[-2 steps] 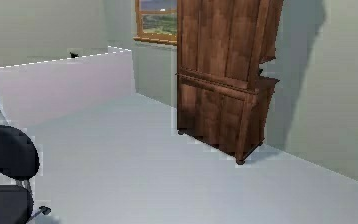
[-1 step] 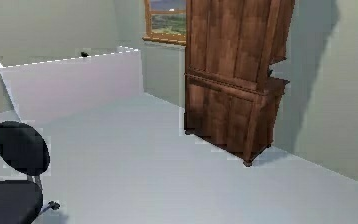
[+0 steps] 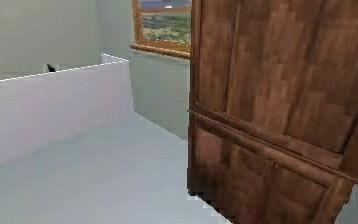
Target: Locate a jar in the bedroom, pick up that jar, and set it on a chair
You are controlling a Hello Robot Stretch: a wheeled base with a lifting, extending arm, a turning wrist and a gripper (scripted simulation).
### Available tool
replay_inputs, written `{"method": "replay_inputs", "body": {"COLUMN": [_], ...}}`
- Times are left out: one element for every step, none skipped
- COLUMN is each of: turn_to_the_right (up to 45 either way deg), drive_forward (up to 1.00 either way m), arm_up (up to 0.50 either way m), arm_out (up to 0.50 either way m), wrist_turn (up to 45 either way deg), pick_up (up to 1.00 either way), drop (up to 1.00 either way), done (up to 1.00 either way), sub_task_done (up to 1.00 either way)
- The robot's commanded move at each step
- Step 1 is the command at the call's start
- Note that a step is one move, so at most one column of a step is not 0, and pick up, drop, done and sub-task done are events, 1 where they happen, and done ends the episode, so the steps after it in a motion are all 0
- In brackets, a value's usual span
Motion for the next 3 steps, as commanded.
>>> {"method": "replay_inputs", "body": {"turn_to_the_right": [-3.0,0.0,-45.0], "drive_forward": [0.00,0.35,0.00], "arm_up": [0.00,0.00,0.00], "arm_out": [0.00,0.00,0.00], "wrist_turn": [0.0,0.0,0.0], "pick_up": [0.00,0.00,0.00], "drop": [0.00,0.00,0.00], "done": [0.00,0.00,0.00], "sub_task_done": [0.00,0.00,0.00]}}
